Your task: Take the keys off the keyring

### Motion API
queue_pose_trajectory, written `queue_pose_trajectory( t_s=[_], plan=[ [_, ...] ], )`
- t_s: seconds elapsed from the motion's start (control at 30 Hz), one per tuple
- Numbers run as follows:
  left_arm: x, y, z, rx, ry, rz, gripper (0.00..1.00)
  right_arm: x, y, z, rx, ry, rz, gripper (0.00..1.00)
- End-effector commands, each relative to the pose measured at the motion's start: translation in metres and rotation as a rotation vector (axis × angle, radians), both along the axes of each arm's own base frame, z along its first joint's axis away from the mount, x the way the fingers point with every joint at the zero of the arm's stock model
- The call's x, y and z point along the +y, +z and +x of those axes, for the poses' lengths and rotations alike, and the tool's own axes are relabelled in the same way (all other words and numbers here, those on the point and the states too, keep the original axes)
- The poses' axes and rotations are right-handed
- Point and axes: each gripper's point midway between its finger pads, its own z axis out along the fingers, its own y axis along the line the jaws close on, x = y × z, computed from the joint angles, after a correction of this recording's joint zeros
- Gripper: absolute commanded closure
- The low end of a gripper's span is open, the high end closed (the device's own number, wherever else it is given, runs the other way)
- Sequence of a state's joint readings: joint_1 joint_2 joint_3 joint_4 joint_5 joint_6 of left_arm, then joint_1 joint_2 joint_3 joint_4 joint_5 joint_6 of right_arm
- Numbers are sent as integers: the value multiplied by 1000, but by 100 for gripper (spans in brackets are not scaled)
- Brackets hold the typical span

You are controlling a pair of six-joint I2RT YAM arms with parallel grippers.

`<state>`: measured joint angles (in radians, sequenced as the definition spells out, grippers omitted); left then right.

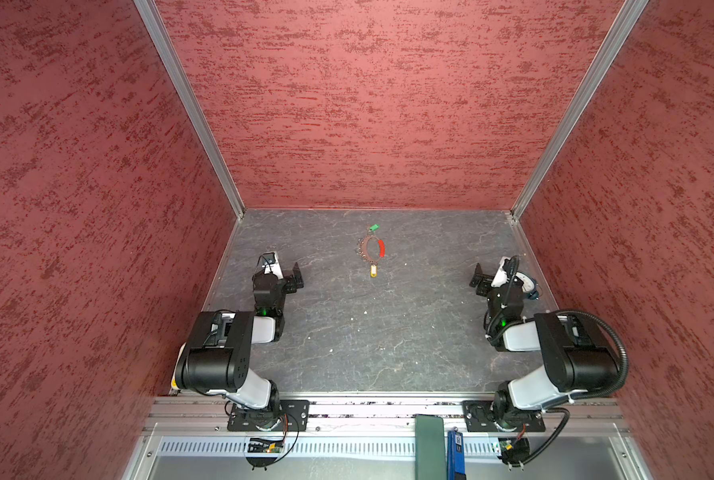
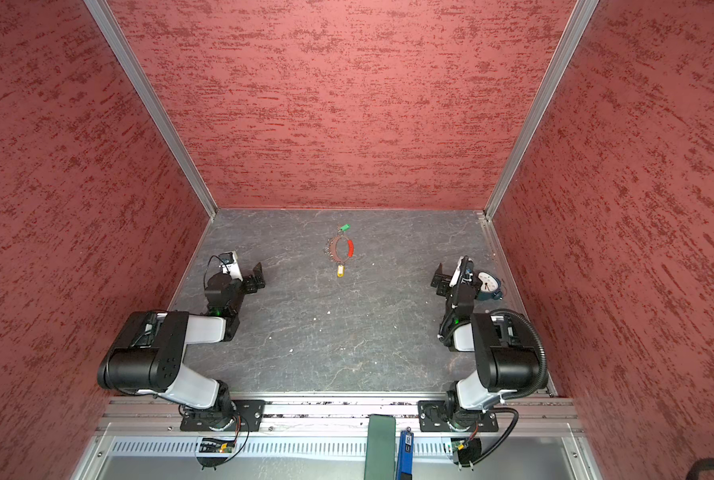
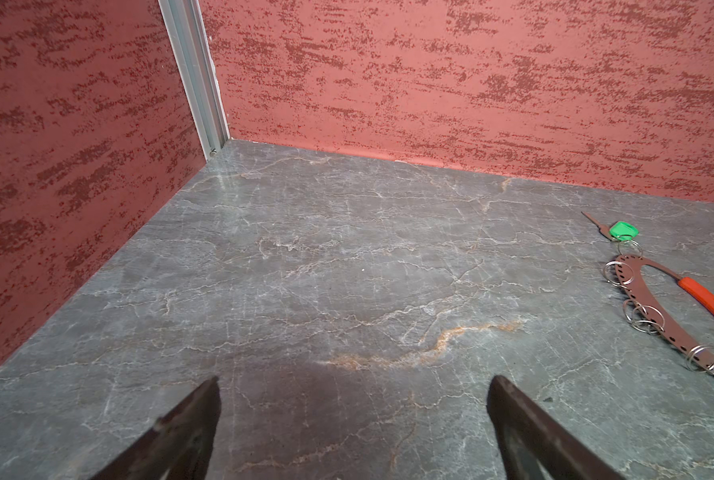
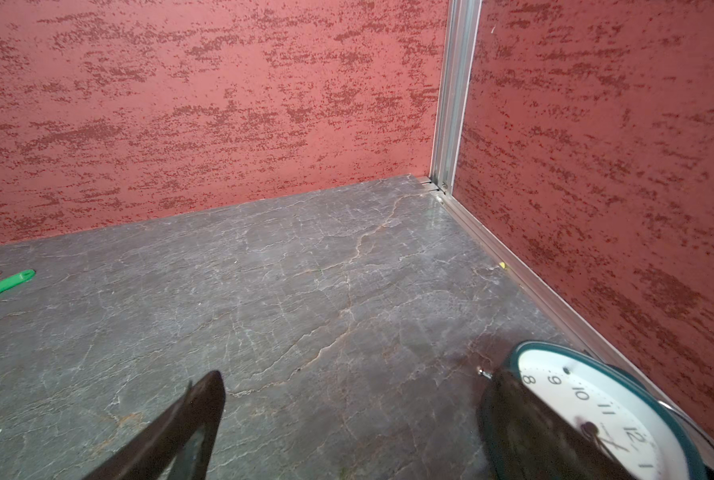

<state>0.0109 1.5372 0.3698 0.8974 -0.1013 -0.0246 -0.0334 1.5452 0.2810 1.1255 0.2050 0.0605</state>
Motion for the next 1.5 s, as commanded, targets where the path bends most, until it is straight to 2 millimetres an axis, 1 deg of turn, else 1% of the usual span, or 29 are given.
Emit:
queue_pose_trajectory(
  t_s=[0.0, 1.03, 1.1, 1.2, 1.23, 1.3, 1.37, 1.47],
  plan=[
    [-3, 4, 1, -18, -18, 8, 0, 1, 7, 0, -32, -1, -7, 1],
    [-2, 4, 1, -17, -30, 1, 0, 1, 6, 1, -25, 4, -2, 1],
    [-2, 5, 0, -19, -29, 1, 0, 0, 10, 0, -38, -3, -6, 1],
    [-3, 20, 3, 0, -8, 25, 1, -1, 20, 7, 0, -10, -10, 1],
    [-3, 28, 5, 25, 5, 33, 1, -2, 28, 12, 18, -27, -11, 1],
    [-1, 44, 7, 52, 39, 46, 0, -2, 36, 17, 61, -52, -19, 1],
    [1, 69, 5, -3, 88, 17, 0, 0, 44, 16, 67, -100, -31, 1],
    [-12, 102, 1, -120, 56, -40, 1, 2, 62, 12, 21, -170, -29, 1]
  ],
)
